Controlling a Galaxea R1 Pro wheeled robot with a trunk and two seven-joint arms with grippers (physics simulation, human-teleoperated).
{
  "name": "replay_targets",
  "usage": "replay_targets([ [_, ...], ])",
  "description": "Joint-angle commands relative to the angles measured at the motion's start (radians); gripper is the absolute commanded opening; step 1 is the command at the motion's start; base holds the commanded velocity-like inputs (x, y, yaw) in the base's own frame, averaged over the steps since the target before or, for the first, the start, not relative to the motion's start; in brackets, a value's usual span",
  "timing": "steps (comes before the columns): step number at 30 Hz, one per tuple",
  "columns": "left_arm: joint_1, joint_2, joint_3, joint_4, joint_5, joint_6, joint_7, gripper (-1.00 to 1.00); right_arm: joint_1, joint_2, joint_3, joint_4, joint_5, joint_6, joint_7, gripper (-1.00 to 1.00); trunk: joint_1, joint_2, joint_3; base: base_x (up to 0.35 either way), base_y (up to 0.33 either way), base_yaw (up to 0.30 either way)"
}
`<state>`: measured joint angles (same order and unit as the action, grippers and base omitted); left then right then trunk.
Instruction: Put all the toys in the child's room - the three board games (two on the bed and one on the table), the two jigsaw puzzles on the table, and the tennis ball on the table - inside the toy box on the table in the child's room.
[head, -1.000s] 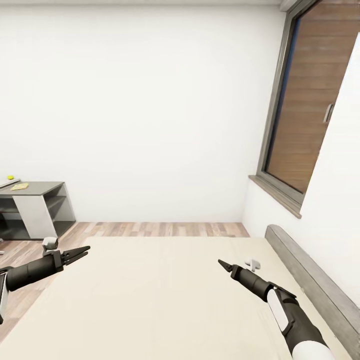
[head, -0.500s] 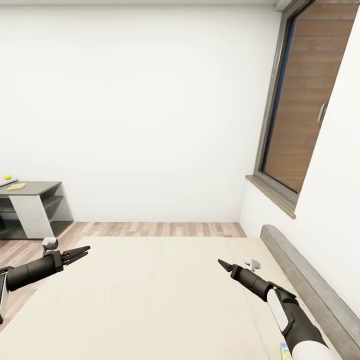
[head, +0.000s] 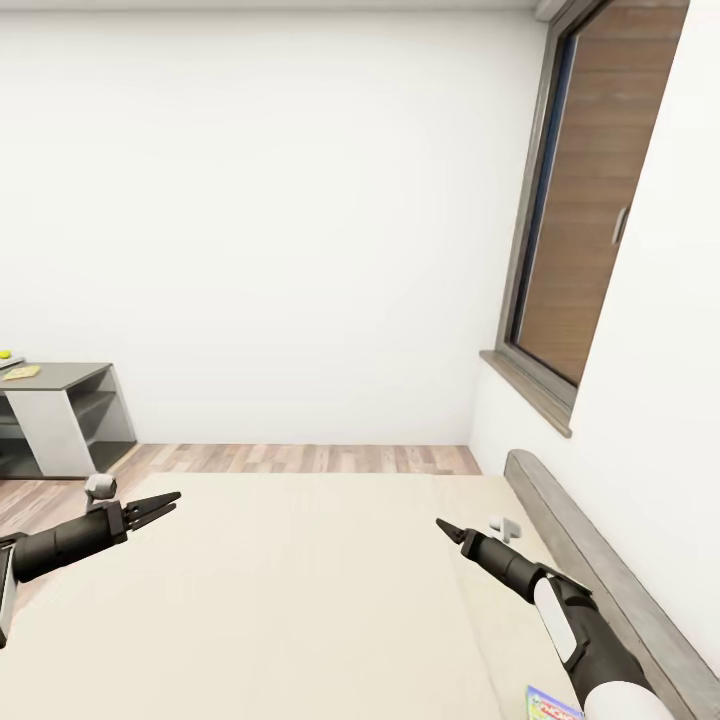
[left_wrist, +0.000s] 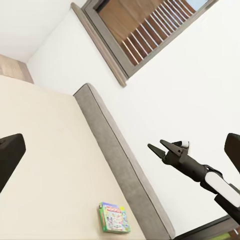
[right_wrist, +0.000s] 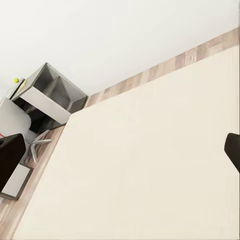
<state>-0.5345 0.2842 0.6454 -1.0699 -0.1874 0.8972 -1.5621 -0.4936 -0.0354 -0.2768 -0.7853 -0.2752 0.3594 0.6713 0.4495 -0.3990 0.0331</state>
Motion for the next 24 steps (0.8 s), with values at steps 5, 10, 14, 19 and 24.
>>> replay_targets([
  [5, -0.001, -0.001, 0.002, -0.001, -0.011, 0.011, -0.009, 1.00, 0.000, 0.000, -0.002, 0.000, -0.009, 0.009, 0.001, 1.00, 0.000, -0.001, -0.001, 0.000, -0.259, 0.000],
  [10, -0.001, -0.001, 0.002, -0.001, -0.011, 0.010, -0.009, 1.00, 0.000, 0.000, -0.001, 0.000, -0.009, 0.009, 0.000, 1.00, 0.000, -0.001, -0.001, 0.000, -0.260, 0.000],
  [14, -0.001, 0.000, 0.002, -0.001, -0.011, 0.011, -0.009, 1.00, 0.000, 0.000, -0.001, 0.001, -0.009, 0.009, -0.002, 1.00, 0.000, -0.001, -0.001, 0.000, -0.260, 0.000],
  [19, -0.001, -0.001, 0.002, -0.001, -0.010, 0.011, -0.009, 1.00, 0.000, 0.000, -0.001, 0.001, -0.009, 0.008, -0.002, 1.00, 0.000, -0.001, -0.001, 0.000, -0.260, 0.000],
  [24, -0.001, -0.001, 0.002, -0.001, -0.010, 0.011, -0.009, 1.00, 0.000, 0.000, -0.001, 0.001, -0.009, 0.008, -0.002, 1.00, 0.000, -0.001, -0.001, 0.000, -0.202, 0.000],
])
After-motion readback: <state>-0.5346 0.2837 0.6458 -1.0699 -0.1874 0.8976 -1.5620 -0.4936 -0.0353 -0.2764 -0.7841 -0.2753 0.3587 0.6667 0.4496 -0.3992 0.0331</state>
